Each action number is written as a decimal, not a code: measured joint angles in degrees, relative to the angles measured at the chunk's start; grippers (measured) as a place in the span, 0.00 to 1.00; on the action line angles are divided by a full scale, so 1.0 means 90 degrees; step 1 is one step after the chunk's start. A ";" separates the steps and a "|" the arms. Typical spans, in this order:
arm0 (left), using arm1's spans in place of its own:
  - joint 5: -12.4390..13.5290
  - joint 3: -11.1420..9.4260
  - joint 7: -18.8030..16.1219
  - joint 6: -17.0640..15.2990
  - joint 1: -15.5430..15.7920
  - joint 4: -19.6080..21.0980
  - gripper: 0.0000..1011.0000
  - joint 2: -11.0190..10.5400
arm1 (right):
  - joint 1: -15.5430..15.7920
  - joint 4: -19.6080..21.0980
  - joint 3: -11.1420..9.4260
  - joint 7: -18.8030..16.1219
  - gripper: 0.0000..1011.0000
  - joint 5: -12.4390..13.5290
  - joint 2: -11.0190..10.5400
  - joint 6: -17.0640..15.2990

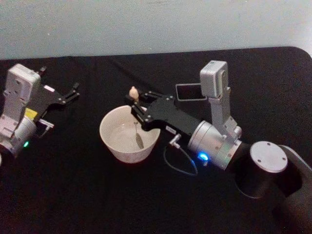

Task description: Pick up the stirring spoon with one hand, stir inside the cup, then place it back in its original position.

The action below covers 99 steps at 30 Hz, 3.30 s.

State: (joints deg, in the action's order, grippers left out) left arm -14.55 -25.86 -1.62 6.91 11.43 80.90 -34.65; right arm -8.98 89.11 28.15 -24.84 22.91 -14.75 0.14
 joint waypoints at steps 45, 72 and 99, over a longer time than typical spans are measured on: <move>0.0000 0.0000 0.0000 0.0000 0.0000 0.0000 0.99 0.0000 | -0.0333 -0.0561 -0.0123 0.0235 0.22 -0.0273 0.0349 0.0102; 0.0000 0.0000 0.0000 0.0000 0.0000 0.0000 0.99 0.0000 | -0.0259 -0.0377 0.0345 0.0164 0.22 -0.0298 0.0423 0.0083; 0.0000 0.0000 0.0000 0.0000 0.0000 0.0000 0.99 0.0000 | -0.0551 -0.0892 -0.0094 0.0458 0.22 -0.0475 0.0658 0.0176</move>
State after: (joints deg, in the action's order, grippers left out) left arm -14.55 -25.86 -1.62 6.91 11.43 80.90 -34.65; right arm -13.94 81.08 27.31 -20.72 18.63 -8.83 1.73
